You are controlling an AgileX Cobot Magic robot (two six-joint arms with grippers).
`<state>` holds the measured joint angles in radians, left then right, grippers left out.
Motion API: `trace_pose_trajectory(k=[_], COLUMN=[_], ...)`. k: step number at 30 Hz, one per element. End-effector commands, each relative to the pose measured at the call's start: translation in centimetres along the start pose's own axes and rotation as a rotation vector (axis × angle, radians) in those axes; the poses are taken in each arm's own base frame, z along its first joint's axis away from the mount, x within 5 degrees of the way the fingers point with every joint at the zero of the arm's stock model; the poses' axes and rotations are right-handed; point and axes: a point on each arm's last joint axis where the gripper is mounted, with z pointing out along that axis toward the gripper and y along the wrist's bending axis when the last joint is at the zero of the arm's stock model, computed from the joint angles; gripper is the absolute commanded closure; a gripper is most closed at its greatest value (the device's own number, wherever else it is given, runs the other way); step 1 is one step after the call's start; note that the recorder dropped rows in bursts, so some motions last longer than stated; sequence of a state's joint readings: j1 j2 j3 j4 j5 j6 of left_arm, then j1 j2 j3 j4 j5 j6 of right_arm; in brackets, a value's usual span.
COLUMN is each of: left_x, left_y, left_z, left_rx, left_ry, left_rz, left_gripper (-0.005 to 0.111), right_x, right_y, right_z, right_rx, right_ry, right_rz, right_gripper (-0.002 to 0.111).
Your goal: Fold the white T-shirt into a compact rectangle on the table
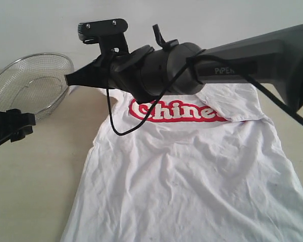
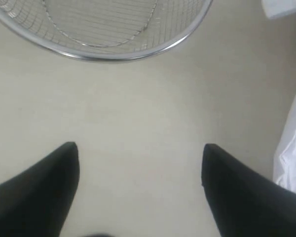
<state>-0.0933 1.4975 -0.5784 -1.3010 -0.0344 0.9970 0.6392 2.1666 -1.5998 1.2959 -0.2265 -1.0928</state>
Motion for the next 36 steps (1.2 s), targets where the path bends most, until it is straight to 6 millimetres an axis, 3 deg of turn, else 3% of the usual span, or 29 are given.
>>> trace_pose_trajectory(k=[1, 7, 15, 25, 29, 33, 36], left_x=[0.0, 0.0, 0.0, 0.0, 0.0, 0.0, 0.0], left_y=[0.0, 0.0, 0.0, 0.0, 0.0, 0.0, 0.0], left_z=[-0.1, -0.1, -0.1, -0.1, -0.1, -0.1, -0.1], left_rx=[0.003, 0.003, 0.003, 0.003, 0.003, 0.003, 0.003], left_ry=[-0.001, -0.001, -0.001, -0.001, -0.001, -0.001, -0.001], left_rz=[0.019, 0.019, 0.022, 0.024, 0.027, 0.027, 0.029], left_gripper=[0.041, 0.041, 0.041, 0.041, 0.041, 0.041, 0.041], right_x=[-0.5, -0.1, 0.4, 6.0, 6.9, 6.8, 6.8], right_y=[-0.8, -3.0, -7.6, -11.2, -12.5, -13.2, -13.4], right_z=[-0.4, -0.3, 0.5, 1.8, 1.8, 1.9, 1.9], right_rx=[0.082, 0.198, 0.234, 0.321, 0.373, 0.341, 0.32], right_ry=[-0.016, 0.046, 0.092, 0.233, 0.255, 0.276, 0.284], right_rz=[0.044, 0.04, 0.109, 0.168, 0.146, 0.043, 0.0], right_gripper=[0.109, 0.109, 0.109, 0.109, 0.108, 0.095, 0.066])
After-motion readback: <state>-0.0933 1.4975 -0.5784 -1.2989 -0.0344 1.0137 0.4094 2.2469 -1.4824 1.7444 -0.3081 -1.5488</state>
